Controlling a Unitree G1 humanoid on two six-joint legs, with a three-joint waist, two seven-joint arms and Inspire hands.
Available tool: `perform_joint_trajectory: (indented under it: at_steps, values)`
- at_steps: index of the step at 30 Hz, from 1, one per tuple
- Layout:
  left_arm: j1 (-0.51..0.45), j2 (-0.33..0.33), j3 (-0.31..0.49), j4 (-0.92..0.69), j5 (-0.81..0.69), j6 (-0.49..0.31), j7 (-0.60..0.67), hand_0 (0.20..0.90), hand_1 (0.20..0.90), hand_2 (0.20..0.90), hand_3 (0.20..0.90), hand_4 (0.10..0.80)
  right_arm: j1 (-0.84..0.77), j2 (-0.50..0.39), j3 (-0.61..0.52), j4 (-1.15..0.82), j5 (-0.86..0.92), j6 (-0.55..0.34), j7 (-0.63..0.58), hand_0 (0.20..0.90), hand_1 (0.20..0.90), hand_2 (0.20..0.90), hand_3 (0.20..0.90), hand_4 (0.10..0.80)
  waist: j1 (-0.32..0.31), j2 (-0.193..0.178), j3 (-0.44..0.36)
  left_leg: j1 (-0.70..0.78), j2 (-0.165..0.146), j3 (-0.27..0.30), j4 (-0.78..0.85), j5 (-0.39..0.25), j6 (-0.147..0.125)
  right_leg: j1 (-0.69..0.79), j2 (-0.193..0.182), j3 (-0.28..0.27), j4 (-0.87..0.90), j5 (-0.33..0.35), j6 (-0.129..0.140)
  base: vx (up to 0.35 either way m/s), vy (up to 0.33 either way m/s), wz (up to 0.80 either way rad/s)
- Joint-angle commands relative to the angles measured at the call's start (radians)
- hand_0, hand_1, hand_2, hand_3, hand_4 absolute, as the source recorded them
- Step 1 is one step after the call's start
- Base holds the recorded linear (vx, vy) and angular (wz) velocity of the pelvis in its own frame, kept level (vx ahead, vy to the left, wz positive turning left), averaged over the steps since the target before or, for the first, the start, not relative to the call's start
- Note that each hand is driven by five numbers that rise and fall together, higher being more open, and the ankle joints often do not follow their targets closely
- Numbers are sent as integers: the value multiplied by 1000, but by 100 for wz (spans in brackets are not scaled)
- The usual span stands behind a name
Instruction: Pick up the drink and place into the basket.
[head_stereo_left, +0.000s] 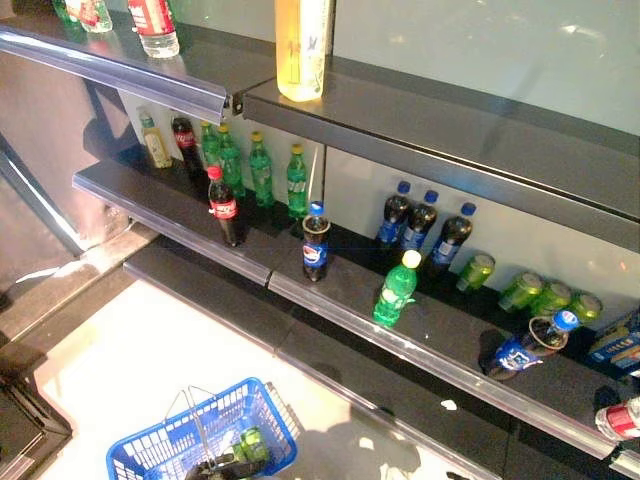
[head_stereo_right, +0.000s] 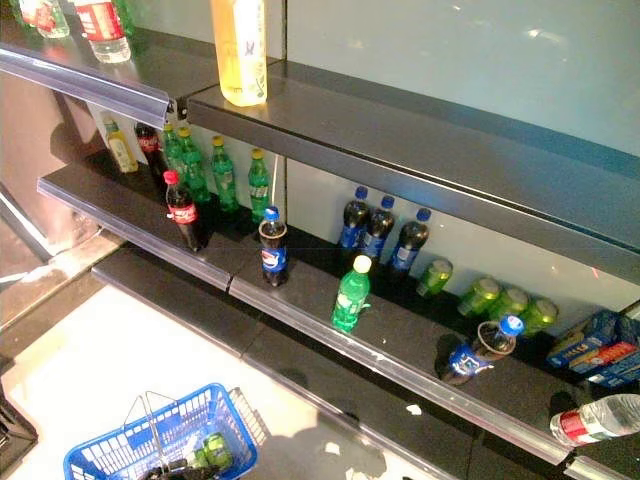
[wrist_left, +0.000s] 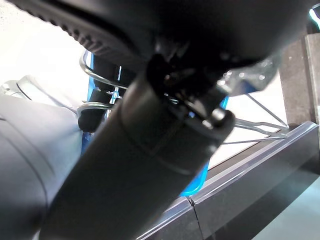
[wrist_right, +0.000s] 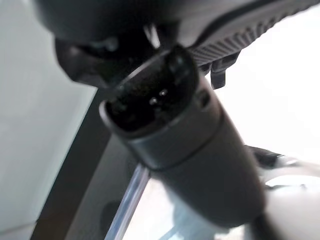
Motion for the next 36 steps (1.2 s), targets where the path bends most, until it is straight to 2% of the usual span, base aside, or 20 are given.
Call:
perform_joint_trajectory:
  at_steps: [1, 2, 3, 4, 5, 6, 8, 9, 10, 12, 19, 22, 30, 36]
  values:
    - [-24, -10, -69, -25, 66, -17, -27, 300, 300, 300, 200, 100, -68, -54, 17, -110, -30, -97, -10, 900, 900, 900, 900, 800, 55, 54, 16, 68, 53, 4, 6, -96, -14, -114, -56, -9, 50, 104, 13, -17, -65, 5]
    - [-17, -1, -70, -46, 72, -8, -27, 300, 300, 300, 200, 100, -67, -74, 55, -255, -52, -67, -17, 900, 900, 900, 900, 800, 56, 48, 20, 65, 54, 0, 6, -94, -15, -118, -56, -8, 51, 106, 15, -22, -64, 5]
    - [-15, 1, -70, -52, 74, -6, -26, 300, 300, 300, 200, 100, -65, -79, 63, -290, -63, -67, -18, 900, 900, 900, 900, 800, 56, 47, 21, 65, 54, -1, 6, -94, -14, -119, -56, -8, 51, 107, 15, -35, -80, 6]
    - [-9, 8, -69, -69, 79, 1, -25, 300, 300, 300, 200, 100, -60, -99, 86, -414, -71, -50, -22, 900, 900, 900, 900, 800, 54, 43, 24, 62, 54, -4, 6, -93, -15, -122, -54, -7, 52, 109, 15, -37, -76, 5]
    - [2, 15, -66, -95, 80, 12, -18, 300, 300, 300, 200, 100, -47, -132, 108, -636, -55, 48, -28, 900, 900, 900, 900, 800, 49, 36, 27, 60, 55, -5, 6, -91, -15, -125, -53, -5, 51, 111, 16, -37, -87, 11]
    - [9, 21, -64, -107, 79, 15, -16, 300, 300, 300, 200, 100, -36, -156, 118, -751, -48, 65, -36, 900, 900, 900, 900, 800, 44, 31, 27, 59, 56, -5, 6, -92, -16, -126, -51, -3, 50, 112, 17, -20, -61, 13]
    - [17, 24, -63, -112, 77, 14, -16, 300, 300, 300, 200, 100, -28, -180, 118, -849, -51, 72, -39, 900, 900, 900, 900, 800, 39, 29, 26, 59, 56, -4, 6, -92, -17, -126, -49, 0, 49, 112, 17, -3, -33, 14]
    - [31, 24, -55, -113, 72, 4, -16, 300, 300, 300, 200, 100, -19, -218, 100, -1022, -61, 80, -49, 900, 900, 900, 900, 800, 28, 28, 25, 58, 58, 0, 6, -92, -18, -128, -46, 7, 46, 112, 17, 0, -23, 10]
    - [33, 22, -54, -112, 72, 3, -16, 300, 300, 300, 200, 100, -13, -224, 97, -1039, -70, 66, -54, 900, 900, 900, 900, 800, 28, 29, 24, 58, 58, 1, 6, -92, -18, -128, -46, 9, 45, 112, 17, 3, -10, 4]
    - [48, 13, -39, -102, 69, -10, -11, 300, 300, 300, 200, 100, -12, -257, 51, -1212, -70, 43, -63, 900, 900, 900, 900, 800, 14, 31, 20, 58, 63, 9, 6, -93, -20, -130, -43, 17, 42, 111, 19, 0, 0, 0]
    - [79, -15, -7, -80, 79, -44, -12, 300, 300, 300, 200, 100, -21, -298, -36, -1435, -108, -24, -99, 900, 900, 900, 900, 800, 0, 39, 7, 51, 78, 28, 6, -89, -28, -140, -41, 28, 40, 104, 20, -3, 11, -3]
    - [89, -23, 2, -67, 80, -61, -20, 300, 300, 300, 200, 100, -39, -315, -74, -1491, -120, -58, -180, 900, 900, 900, 900, 800, -1, 42, 3, 46, 87, 35, 6, -87, -31, -144, -42, 28, 41, 100, 20, -10, 33, -12]
    - [106, -35, 22, -56, 83, -75, -37, 300, 300, 300, 200, 100, -53, -340, -118, -1593, -148, -69, -293, 900, 900, 900, 900, 800, 5, 53, -2, 37, 99, 41, 6, -80, -35, -150, -45, 24, 49, 90, 17, 2, 16, -5]
    - [115, -40, 22, -61, 83, -77, -40, 300, 300, 300, 200, 100, -42, -360, -118, -1614, -145, -56, -326, 900, 900, 900, 900, 800, 8, 56, 0, 28, 104, 35, 6, -73, -38, -156, -45, 21, 62, 80, 14, 0, 0, 0]
